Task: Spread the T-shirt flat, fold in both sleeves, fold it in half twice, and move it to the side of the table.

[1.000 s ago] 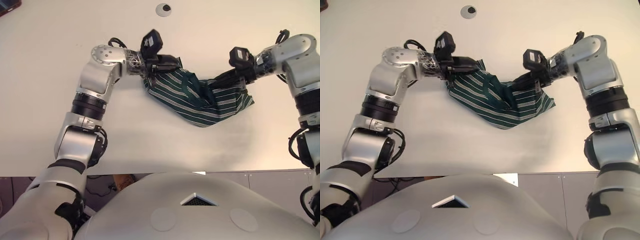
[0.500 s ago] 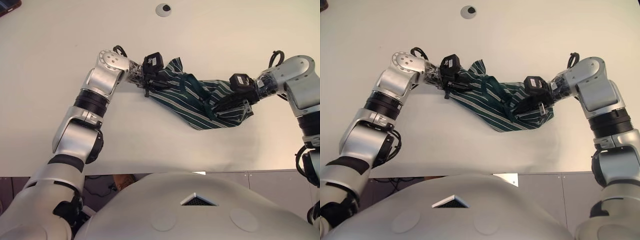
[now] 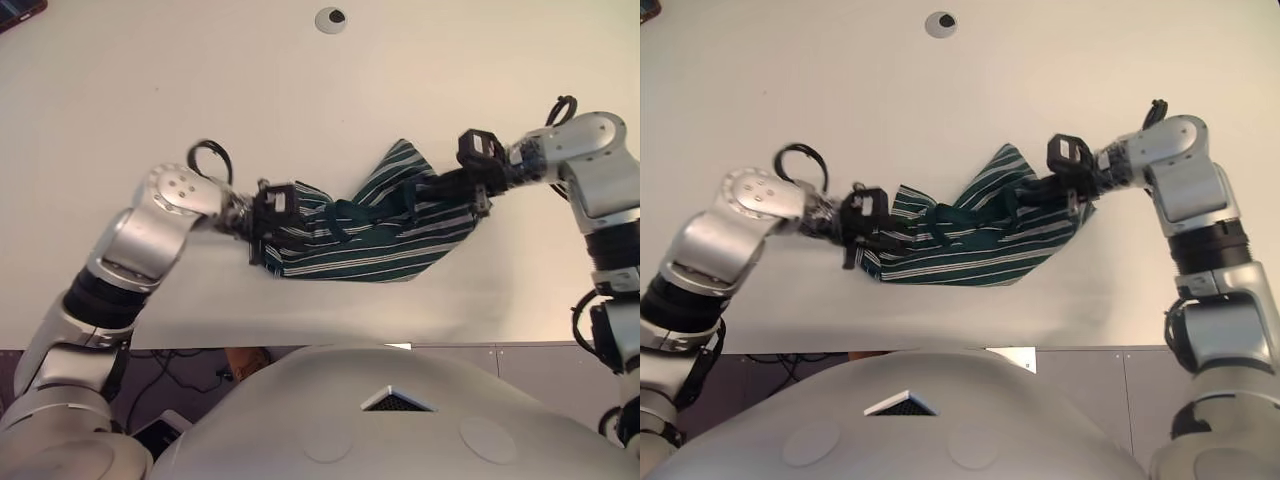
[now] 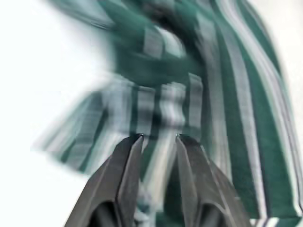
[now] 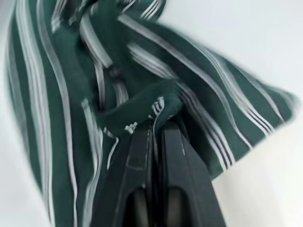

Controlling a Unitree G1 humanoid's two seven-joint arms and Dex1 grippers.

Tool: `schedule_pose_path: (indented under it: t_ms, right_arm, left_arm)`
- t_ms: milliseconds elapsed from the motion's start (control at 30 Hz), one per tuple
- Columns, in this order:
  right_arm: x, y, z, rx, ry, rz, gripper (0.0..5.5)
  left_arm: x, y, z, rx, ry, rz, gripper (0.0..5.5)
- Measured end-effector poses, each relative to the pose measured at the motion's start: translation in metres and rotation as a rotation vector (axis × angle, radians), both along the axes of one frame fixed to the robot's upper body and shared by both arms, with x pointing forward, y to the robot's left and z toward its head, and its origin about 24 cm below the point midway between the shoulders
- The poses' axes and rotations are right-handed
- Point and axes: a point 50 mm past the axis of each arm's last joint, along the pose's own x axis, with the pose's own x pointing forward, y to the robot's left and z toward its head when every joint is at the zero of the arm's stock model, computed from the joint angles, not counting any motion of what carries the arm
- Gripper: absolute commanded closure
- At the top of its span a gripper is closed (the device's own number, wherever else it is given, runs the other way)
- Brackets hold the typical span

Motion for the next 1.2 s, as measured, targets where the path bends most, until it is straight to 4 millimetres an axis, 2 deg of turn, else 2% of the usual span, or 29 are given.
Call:
schedule_pose_path:
  t_ms: [67,167,333,400,567,667,933,1100,1200]
  right_arm:
    - [0.001,-0.002,0.003,0.001,-0.002,-0.003,5.5]
    - [0.003,-0.002,0.006,0.01,-0.003,-0.003,5.5]
    - [0.005,0.0,0.012,0.015,0.01,0.019,5.5]
    - [0.006,0.0,0.013,0.016,0.014,0.027,5.5]
    - [0.006,0.0,0.013,0.018,0.02,0.032,5.5]
    - [0.006,0.001,0.013,0.019,0.021,0.034,5.5]
    - [0.008,-0.003,0.011,0.017,0.032,0.005,5.5]
    - [0.009,-0.005,0.009,0.012,0.028,-0.017,5.5]
    - [0.012,-0.006,0.011,0.023,0.02,-0.034,5.5]
  left_arm:
    - [-0.004,0.002,0.005,-0.051,-0.011,0.071,3.69]
    - [-0.011,0.002,0.0,-0.142,0.031,0.189,3.3]
    - [-0.01,-0.003,-0.014,-0.198,0.046,0.323,3.3]
    - [-0.01,-0.011,-0.021,-0.216,0.058,0.336,3.3]
    - [-0.009,-0.02,-0.046,-0.151,0.082,0.368,3.3]
    - [-0.01,-0.023,-0.049,-0.146,0.086,0.374,3.3]
    - [-0.022,-0.021,-0.049,-0.134,0.094,0.305,4.49]
    - [-0.022,-0.023,-0.05,-0.113,0.055,0.273,5.26]
    - [-0.023,-0.022,-0.05,-0.12,0.027,0.286,5.46]
